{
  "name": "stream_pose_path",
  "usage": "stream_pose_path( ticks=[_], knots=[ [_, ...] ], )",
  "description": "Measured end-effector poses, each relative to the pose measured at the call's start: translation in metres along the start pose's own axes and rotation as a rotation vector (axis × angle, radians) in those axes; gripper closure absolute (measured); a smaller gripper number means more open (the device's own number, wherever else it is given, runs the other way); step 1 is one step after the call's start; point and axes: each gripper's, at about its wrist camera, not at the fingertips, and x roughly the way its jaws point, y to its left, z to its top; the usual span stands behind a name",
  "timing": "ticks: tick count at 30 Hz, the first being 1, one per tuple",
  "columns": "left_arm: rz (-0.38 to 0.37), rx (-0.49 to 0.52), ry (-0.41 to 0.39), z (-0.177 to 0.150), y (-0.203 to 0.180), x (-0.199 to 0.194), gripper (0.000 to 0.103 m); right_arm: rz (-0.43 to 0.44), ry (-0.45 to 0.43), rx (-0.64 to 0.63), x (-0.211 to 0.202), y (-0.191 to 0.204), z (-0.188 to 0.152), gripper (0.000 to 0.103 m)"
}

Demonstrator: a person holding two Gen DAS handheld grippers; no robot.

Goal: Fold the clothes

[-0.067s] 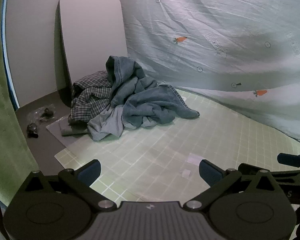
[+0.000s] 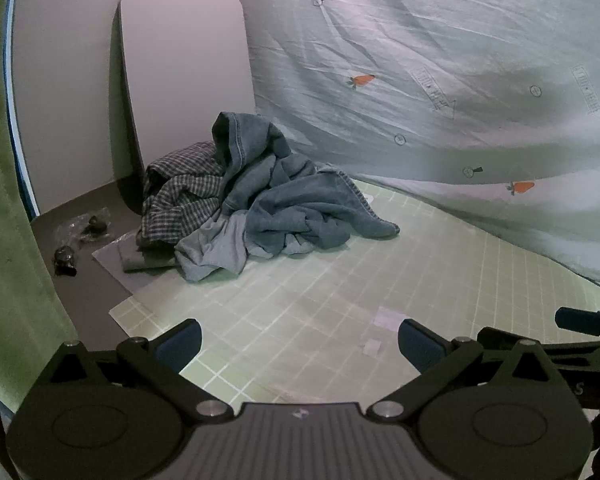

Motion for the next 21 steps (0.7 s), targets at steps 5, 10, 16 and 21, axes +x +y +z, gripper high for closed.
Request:
stream_pose_path(
  ticks=[5,10,16,21],
  knots=[
    [0.000,0.007,0.003,0.003,-0.001,-0.001,0.000,0.004,-0.009,-0.003,0.000,0.000,0.000,0.000],
    [0.006,0.015,0.007,0.009,-0.002,0.001,0.000,0.010,-0.013,0.001,0.001,-0.006,-0.001,0.000],
    [0.011,0.012,0.007,0.010,-0.005,0.001,0.000,0.014,-0.001,0.013,0.004,-0.010,0.001,0.000],
    [0.016,0.012,0.005,0.010,-0.003,0.000,0.000,0.017,0.008,0.014,0.005,-0.010,0.003,0.000]
  ],
)
